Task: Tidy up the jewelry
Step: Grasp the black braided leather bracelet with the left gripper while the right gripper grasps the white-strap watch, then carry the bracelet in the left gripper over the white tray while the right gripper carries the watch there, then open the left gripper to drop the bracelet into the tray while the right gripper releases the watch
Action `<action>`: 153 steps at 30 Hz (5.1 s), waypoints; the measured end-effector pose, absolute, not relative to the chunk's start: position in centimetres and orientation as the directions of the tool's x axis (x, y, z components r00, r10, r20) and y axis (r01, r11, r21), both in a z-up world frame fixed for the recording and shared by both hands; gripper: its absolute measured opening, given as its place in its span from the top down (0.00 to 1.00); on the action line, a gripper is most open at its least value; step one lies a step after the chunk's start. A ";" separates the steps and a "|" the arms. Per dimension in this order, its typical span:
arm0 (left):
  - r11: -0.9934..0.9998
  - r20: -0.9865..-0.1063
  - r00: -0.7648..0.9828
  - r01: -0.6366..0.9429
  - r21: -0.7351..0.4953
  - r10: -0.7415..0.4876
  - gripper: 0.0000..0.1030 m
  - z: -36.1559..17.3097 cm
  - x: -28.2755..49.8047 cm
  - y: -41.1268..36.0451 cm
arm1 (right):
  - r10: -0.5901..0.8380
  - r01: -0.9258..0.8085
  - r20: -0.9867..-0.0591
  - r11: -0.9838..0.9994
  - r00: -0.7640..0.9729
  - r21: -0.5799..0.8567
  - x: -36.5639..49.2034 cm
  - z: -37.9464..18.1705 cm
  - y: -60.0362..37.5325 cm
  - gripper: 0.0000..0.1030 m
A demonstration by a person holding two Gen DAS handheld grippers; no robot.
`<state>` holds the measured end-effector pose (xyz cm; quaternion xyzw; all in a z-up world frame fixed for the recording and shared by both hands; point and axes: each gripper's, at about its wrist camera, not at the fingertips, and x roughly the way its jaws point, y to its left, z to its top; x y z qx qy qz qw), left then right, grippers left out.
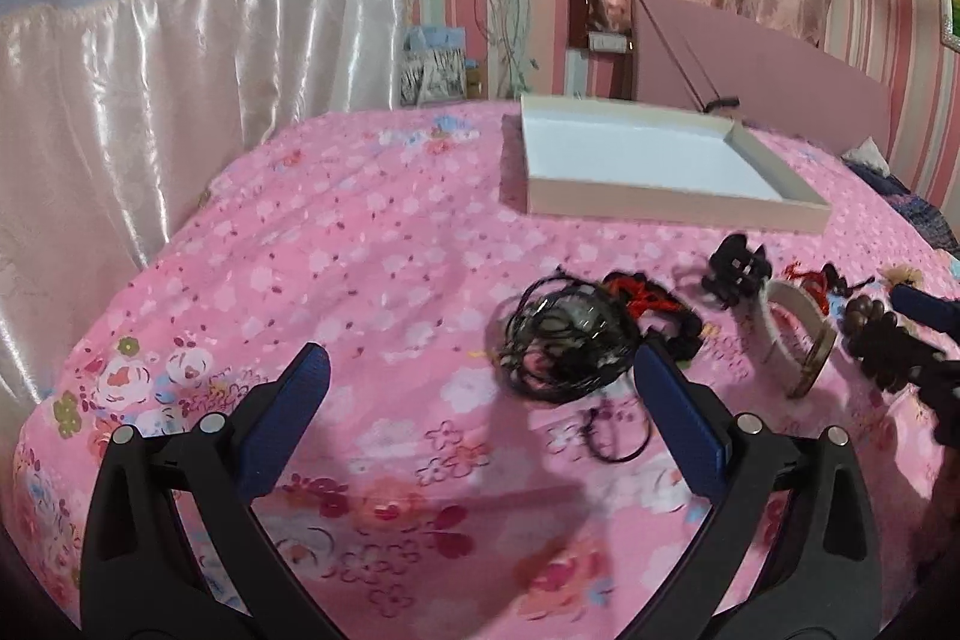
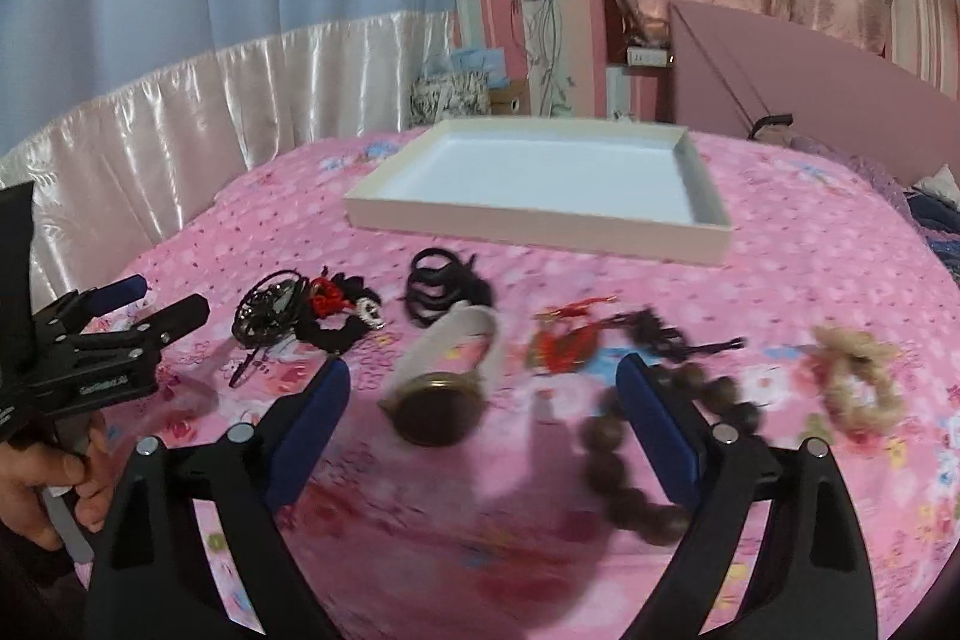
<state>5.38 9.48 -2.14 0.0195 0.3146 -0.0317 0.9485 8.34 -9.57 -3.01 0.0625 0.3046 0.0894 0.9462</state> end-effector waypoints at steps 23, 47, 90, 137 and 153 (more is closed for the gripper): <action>0.953 -0.731 0.624 0.276 -0.126 -0.278 0.55 -5.6 9.2 7.8 | 0.204 -0.104 -0.707 0.978 0.677 0.182 12.3 -5.9 -8.5 0.51; 0.976 -0.756 0.620 0.181 -0.122 -0.209 0.77 -5.8 11.5 9.7 | 0.228 -0.113 -0.701 0.972 0.676 0.207 12.4 -5.9 -8.7 0.51; 0.983 -0.486 0.855 0.167 -0.077 -0.183 0.91 5.0 22.2 -2.0 | 0.136 -0.091 -0.431 0.988 0.892 0.123 23.7 4.3 -20.0 0.51; 0.986 -0.712 0.689 0.168 -0.020 -0.132 0.90 -3.5 28.9 -5.5 | 0.106 -0.036 -0.671 0.992 0.734 0.118 29.1 -3.3 -20.0 0.50; 0.989 -0.689 0.717 0.150 0.008 -0.103 0.52 -3.2 28.5 -5.8 | 0.122 -0.031 -0.614 0.987 0.780 0.157 28.1 -2.0 -20.6 0.25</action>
